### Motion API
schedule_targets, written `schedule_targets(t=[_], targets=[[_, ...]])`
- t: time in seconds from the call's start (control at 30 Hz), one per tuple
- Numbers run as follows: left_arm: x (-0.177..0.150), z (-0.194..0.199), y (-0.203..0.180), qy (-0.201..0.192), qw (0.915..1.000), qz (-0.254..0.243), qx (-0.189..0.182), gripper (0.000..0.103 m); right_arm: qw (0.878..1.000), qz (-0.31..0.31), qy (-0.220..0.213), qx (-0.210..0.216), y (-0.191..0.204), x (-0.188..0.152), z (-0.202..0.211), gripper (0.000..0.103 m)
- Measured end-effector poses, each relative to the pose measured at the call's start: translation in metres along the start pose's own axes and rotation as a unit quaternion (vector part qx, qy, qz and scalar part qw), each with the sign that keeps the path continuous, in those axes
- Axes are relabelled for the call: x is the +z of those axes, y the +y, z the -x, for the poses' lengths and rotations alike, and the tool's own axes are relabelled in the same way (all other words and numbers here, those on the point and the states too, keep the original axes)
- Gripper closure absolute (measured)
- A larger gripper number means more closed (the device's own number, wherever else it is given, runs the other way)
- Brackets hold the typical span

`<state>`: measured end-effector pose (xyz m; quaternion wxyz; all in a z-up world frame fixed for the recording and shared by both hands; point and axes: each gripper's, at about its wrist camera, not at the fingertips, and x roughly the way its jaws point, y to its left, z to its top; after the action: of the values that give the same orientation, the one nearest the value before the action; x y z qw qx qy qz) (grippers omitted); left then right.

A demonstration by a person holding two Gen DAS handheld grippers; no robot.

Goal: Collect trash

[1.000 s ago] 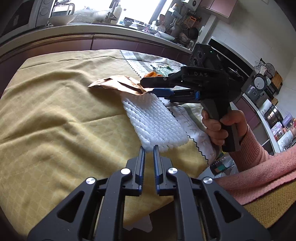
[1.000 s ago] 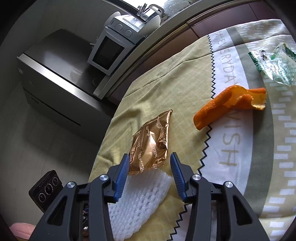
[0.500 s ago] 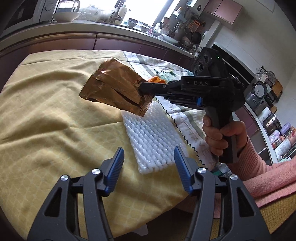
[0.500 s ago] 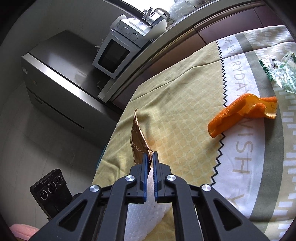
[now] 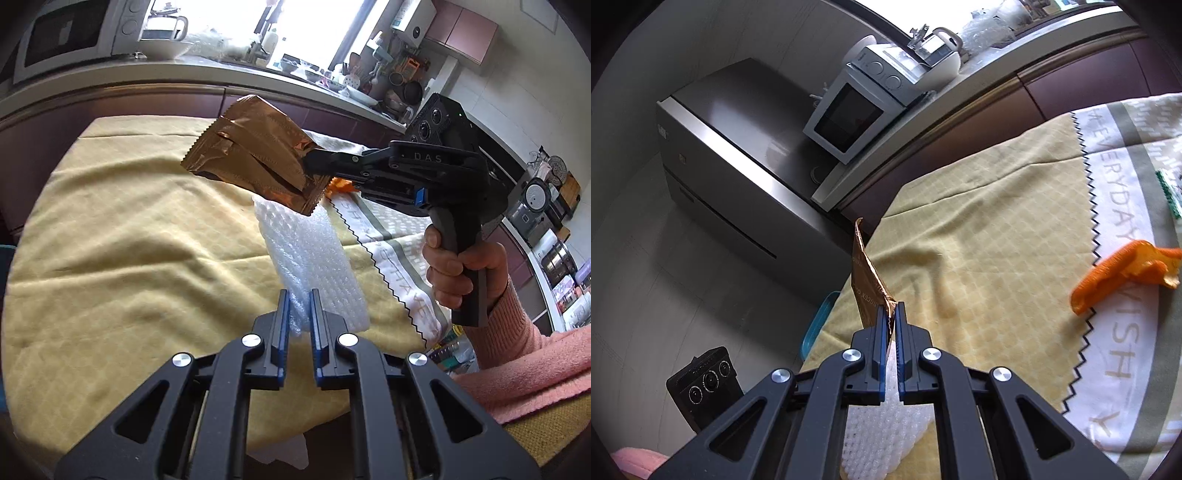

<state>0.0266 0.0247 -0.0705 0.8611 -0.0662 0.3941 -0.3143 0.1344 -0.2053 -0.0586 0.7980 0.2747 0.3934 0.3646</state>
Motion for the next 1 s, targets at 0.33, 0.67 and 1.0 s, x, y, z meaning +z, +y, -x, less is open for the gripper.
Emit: schedule_targets(t=[0.33, 0.67, 1.0], targets=[[-0.007, 0.083, 0.050, -0.063, 0.9924, 0.044, 0.097, 0.092, 0.997, 0.035, 0.036, 0.055, 0.055, 0.017, -0.067, 0.099], [-0.022, 0.151, 0.106, -0.106, 0.9756, 0.093, 0.168, 0.092, 0.991, 0.057, 0.080, 0.086, 0.101, 0.022, -0.135, 0.099], [-0.035, 0.183, 0.146, -0.115, 0.9570, 0.128, 0.233, 0.092, 0.987, 0.068, 0.108, 0.096, 0.126, 0.017, -0.174, 0.099]])
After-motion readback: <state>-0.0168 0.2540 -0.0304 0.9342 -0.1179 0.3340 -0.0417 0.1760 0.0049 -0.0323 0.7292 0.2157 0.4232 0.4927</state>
